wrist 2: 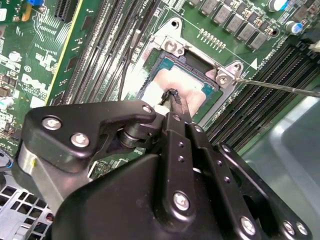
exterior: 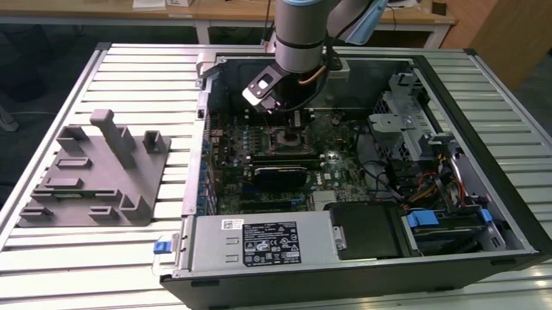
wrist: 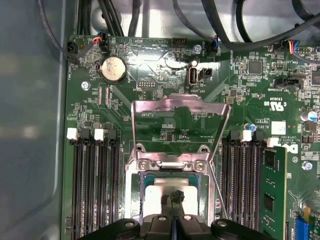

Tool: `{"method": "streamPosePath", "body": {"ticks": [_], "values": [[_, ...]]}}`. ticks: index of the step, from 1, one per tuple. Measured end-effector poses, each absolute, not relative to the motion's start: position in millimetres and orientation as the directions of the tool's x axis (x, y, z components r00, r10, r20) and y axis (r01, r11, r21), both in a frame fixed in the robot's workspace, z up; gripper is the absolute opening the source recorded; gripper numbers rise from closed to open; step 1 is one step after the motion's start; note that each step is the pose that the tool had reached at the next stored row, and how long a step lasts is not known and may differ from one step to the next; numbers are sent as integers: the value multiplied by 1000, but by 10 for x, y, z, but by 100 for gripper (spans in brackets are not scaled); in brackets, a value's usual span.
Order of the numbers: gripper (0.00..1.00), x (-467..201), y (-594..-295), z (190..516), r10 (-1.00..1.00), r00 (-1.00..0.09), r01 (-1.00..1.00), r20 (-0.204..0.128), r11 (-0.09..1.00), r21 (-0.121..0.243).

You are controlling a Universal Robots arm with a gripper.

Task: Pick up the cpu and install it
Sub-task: 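Place the cpu into insertion slot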

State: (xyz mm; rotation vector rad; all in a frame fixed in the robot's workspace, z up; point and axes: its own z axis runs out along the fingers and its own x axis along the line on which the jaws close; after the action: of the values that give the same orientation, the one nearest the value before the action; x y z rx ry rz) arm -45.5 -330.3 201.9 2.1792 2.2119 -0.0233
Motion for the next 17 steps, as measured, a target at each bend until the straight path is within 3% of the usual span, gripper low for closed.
{"method": "streamPosePath", "body": {"ticks": [17], "values": [[11, -456, -3303, 1978, 999, -14, 1000, -34, 15, 15]]}}
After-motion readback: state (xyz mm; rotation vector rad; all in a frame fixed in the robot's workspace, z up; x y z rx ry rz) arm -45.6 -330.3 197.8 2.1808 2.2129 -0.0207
